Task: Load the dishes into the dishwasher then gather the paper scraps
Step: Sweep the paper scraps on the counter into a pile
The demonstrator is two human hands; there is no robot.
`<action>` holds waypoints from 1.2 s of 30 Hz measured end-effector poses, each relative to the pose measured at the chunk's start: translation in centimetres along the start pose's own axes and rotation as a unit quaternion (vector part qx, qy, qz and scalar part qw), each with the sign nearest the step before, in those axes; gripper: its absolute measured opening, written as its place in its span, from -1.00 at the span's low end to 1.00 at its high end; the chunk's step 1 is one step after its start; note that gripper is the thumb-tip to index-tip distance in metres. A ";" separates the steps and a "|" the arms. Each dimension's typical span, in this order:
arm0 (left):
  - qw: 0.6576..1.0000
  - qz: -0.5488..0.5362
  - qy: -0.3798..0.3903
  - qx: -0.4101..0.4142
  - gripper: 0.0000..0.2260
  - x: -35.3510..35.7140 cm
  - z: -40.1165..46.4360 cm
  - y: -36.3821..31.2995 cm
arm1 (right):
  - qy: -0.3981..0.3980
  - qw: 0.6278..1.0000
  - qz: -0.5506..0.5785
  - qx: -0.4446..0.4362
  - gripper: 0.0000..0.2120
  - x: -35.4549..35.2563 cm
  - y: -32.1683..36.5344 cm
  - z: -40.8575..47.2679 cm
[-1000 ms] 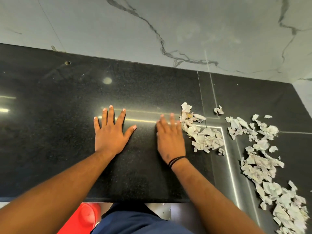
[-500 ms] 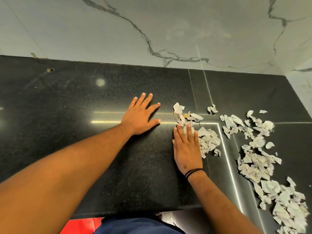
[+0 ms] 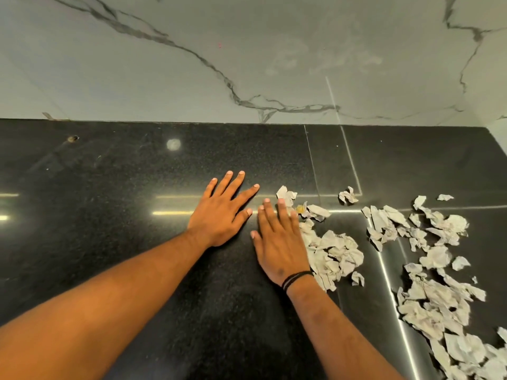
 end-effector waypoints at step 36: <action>0.999 -0.012 0.022 -0.023 -0.39 -0.3 0.1 0.0 | 0.070 0.995 0.063 0.020 -0.38 -0.9 0.4 7.9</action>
Point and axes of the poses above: each hand's wrist, its own z-axis towards the middle knuckle, its own x-axis out of the palm, y = z × x, the point moved 5 cm from there along z, towards the middle knuckle, and after that the axes turned 5 degrees about z, right-handed, at the moved point
